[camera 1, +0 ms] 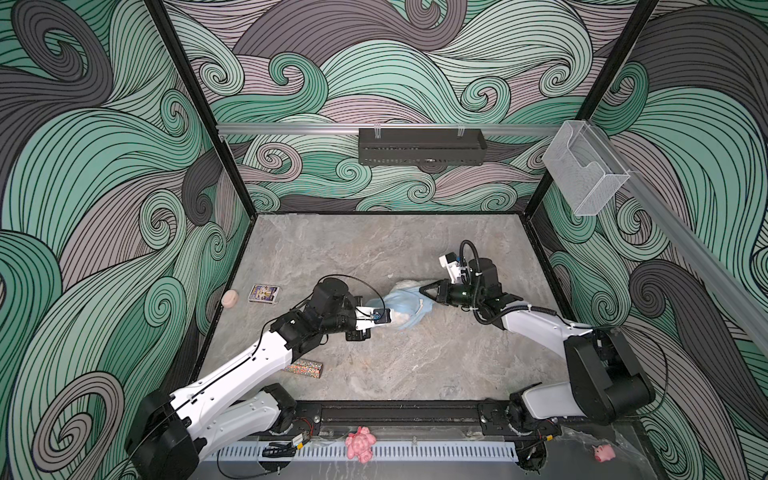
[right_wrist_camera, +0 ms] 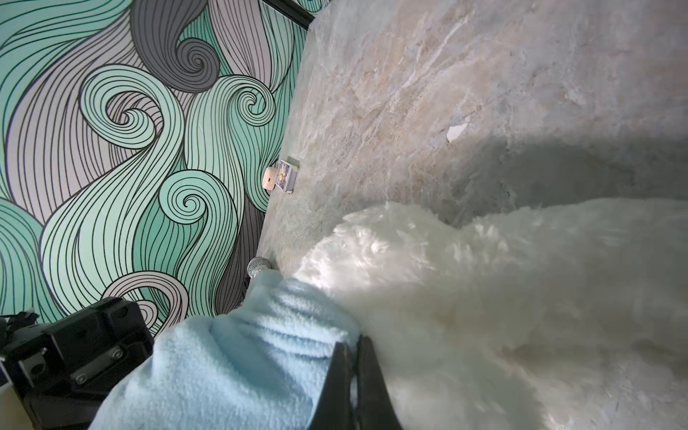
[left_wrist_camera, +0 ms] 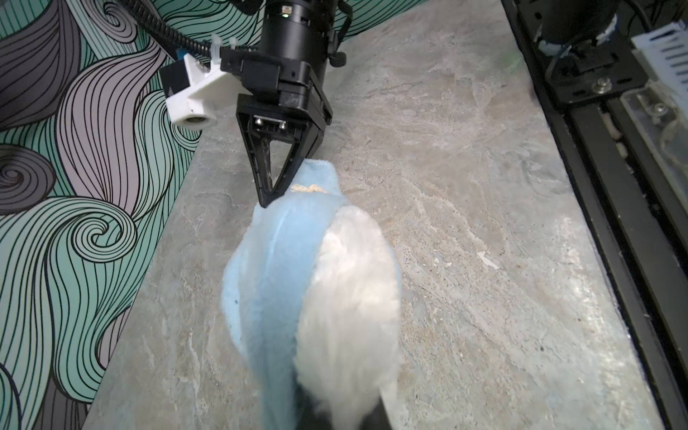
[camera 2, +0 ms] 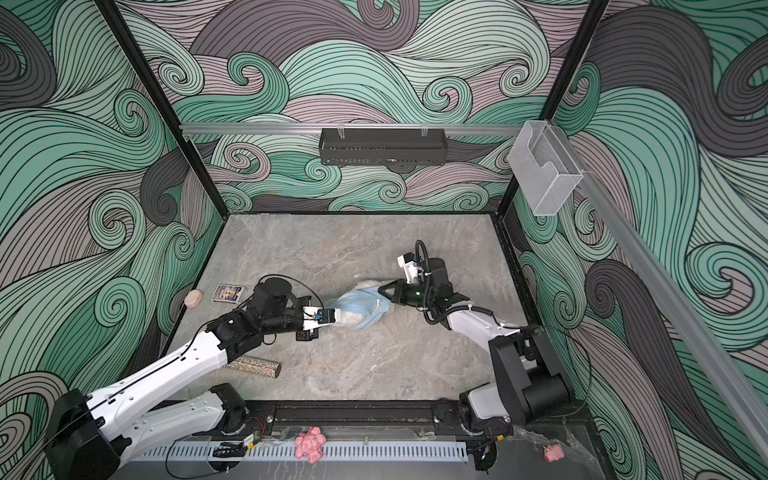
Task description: Dress the teddy bear
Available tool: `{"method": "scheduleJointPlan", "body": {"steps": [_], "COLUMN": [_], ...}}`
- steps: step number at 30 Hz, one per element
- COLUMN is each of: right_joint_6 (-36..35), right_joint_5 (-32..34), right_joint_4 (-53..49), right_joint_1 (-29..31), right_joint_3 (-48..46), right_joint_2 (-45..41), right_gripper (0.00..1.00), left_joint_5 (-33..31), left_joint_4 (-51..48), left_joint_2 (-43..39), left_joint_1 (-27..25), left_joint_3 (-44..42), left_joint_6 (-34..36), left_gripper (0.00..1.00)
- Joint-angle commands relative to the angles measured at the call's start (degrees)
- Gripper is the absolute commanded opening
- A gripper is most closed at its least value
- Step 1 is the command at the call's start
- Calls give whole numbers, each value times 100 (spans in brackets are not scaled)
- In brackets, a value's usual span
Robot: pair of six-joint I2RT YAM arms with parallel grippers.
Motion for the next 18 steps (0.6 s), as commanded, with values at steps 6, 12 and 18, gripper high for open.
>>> {"method": "scheduleJointPlan", "body": {"steps": [6,12,18], "right_joint_6": [-2024,-3262,-3739], "right_joint_5": [1368,1145,958], "right_joint_4": [-854,-1003,-1032], "right_joint_1": [243,1203,2107], "right_joint_3": [381,257,514], "right_joint_2": [-1114,-1838,-1363], "right_gripper": [40,70,79], "left_joint_5": [843,881,1104], "left_joint_4": [9,-373,-487], "left_joint_2": [-74,98,315], "left_joint_1": [116,112,112], "left_joint_3": [165,297,376], "left_joint_6": [-1192,-509,-284], "left_gripper": [0,0,0]}}
